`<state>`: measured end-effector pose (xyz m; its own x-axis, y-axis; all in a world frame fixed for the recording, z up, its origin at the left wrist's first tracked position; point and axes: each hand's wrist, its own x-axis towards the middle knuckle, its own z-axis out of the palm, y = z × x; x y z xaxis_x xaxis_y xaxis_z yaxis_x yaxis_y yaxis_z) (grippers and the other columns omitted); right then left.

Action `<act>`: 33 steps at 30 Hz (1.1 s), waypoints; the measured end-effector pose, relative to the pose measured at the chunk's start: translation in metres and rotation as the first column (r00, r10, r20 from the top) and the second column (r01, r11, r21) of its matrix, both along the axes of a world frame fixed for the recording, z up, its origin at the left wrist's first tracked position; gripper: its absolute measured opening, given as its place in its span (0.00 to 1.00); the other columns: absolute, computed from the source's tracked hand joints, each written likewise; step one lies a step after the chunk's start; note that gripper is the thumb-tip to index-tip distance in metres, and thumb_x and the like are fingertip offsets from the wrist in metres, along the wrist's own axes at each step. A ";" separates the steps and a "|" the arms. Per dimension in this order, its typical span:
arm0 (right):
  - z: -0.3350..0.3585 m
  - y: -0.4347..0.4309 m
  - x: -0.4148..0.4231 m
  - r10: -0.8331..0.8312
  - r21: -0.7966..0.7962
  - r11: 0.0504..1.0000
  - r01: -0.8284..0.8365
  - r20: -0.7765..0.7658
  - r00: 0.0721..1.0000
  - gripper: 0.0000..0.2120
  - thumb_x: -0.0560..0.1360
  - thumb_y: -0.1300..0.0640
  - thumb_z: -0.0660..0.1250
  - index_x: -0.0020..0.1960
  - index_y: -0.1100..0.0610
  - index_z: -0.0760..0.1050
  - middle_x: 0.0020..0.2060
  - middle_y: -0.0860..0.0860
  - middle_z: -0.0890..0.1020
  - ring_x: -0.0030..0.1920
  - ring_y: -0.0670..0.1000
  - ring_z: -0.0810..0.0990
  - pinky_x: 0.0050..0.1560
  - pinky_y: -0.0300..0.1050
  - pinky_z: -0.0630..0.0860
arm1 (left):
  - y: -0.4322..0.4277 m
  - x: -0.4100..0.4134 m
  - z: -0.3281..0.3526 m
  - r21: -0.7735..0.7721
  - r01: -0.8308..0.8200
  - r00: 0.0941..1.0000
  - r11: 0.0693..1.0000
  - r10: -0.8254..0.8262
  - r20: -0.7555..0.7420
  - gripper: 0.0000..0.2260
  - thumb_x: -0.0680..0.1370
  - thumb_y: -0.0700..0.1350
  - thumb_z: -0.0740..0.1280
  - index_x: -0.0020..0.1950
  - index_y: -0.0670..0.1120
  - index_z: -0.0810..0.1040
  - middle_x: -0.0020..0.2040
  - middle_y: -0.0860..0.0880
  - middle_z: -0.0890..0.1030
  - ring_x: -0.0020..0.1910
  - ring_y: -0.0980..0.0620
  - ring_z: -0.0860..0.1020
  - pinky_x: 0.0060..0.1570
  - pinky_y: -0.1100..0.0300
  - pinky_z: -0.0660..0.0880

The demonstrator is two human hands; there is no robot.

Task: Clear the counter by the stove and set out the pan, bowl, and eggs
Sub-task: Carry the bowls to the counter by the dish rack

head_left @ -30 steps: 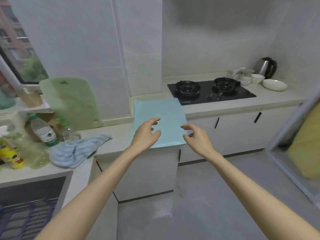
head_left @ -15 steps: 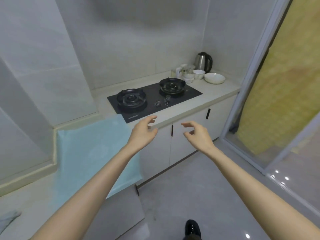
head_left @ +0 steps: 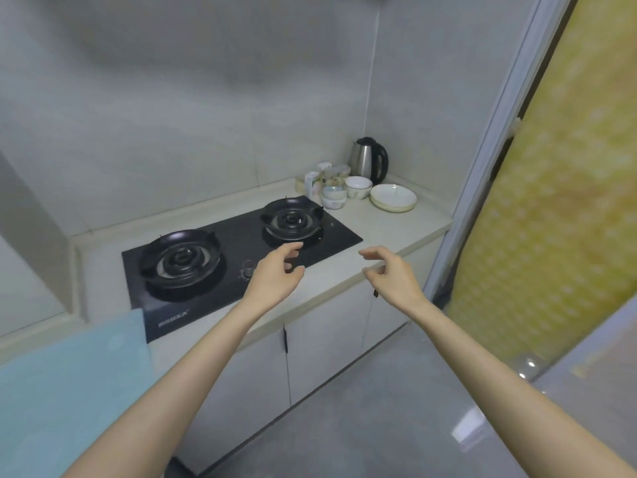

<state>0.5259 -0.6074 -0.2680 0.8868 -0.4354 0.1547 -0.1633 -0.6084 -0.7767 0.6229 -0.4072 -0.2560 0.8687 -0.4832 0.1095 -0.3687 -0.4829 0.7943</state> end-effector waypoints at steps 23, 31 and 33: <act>-0.037 -0.246 0.322 -0.026 0.201 0.978 0.061 -0.168 0.985 0.15 0.75 0.61 0.65 0.61 0.53 0.74 0.56 0.48 0.78 0.47 0.49 0.78 0.49 0.45 0.77 | -0.246 0.342 -0.068 -0.107 -0.050 0.929 0.993 0.007 -0.370 0.21 0.79 0.44 0.64 0.72 0.50 0.67 0.65 0.48 0.75 0.61 0.51 0.74 0.59 0.56 0.73; -0.068 -0.304 0.426 0.051 0.731 0.656 0.190 -0.294 0.955 0.15 0.78 0.57 0.65 0.65 0.54 0.71 0.58 0.51 0.75 0.56 0.56 0.77 0.48 0.50 0.80 | -0.300 0.425 -0.079 -0.198 -0.250 0.698 0.948 0.034 -0.715 0.24 0.80 0.54 0.61 0.74 0.50 0.63 0.71 0.47 0.69 0.67 0.45 0.70 0.65 0.50 0.70; -0.087 -0.326 0.455 0.099 0.812 0.544 0.213 -0.314 0.944 0.17 0.78 0.58 0.66 0.66 0.56 0.70 0.59 0.52 0.73 0.59 0.59 0.75 0.51 0.54 0.79 | -0.315 0.450 -0.092 -0.195 -0.349 0.629 0.917 0.075 -0.774 0.24 0.79 0.54 0.61 0.74 0.48 0.63 0.71 0.46 0.69 0.67 0.44 0.70 0.64 0.50 0.70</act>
